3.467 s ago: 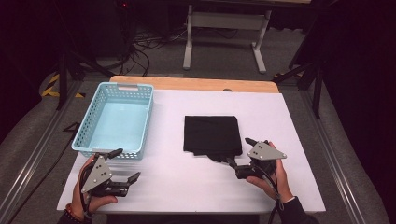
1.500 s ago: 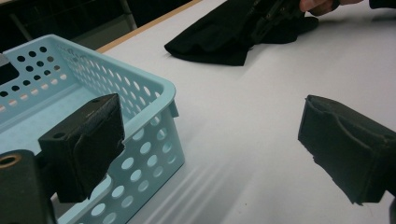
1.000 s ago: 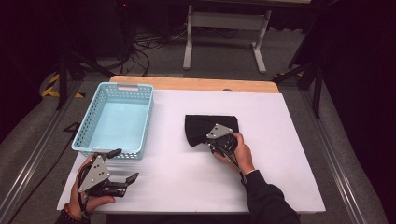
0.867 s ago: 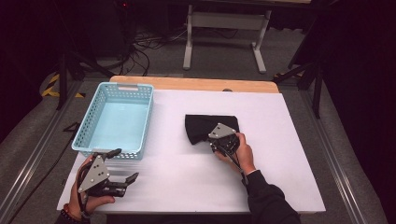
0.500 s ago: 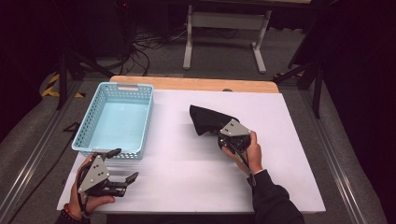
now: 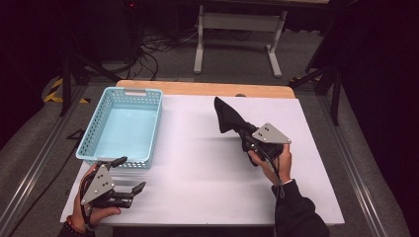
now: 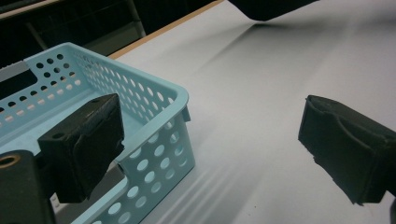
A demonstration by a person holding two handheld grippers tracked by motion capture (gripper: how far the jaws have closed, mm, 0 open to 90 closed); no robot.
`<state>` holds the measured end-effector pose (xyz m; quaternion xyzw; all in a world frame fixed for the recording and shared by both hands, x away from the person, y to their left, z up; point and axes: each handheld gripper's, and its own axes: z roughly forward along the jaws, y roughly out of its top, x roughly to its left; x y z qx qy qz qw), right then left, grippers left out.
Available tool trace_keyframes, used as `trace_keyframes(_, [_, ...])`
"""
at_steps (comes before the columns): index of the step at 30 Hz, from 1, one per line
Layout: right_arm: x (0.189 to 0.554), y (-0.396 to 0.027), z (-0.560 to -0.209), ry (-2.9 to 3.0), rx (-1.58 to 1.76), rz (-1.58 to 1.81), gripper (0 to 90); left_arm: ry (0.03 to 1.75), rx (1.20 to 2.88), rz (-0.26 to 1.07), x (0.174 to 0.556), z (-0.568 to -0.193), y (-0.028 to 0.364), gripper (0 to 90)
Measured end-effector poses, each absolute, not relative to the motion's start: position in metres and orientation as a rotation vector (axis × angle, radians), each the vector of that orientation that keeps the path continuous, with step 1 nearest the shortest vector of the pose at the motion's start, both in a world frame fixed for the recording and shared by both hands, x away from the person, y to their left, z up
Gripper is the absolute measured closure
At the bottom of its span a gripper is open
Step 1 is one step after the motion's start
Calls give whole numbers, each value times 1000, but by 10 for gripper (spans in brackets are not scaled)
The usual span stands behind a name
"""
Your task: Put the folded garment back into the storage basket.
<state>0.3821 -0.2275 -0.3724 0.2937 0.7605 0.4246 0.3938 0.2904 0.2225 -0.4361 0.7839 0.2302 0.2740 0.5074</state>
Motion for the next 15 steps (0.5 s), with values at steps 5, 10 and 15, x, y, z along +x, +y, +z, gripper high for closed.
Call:
trace_keyframes(5, [379, -237, -365, 1878, 756, 1112, 733, 550, 1892, 671, 290, -436, 223, 76])
trace_keyframes(10, [375, -244, -359, 1830, 755, 1139, 734, 546, 1887, 671, 289, -436, 223, 77])
trace_keyframes(15, [372, -246, -354, 1809, 748, 1160, 734, 548, 1892, 681, 289, -436, 222, 81])
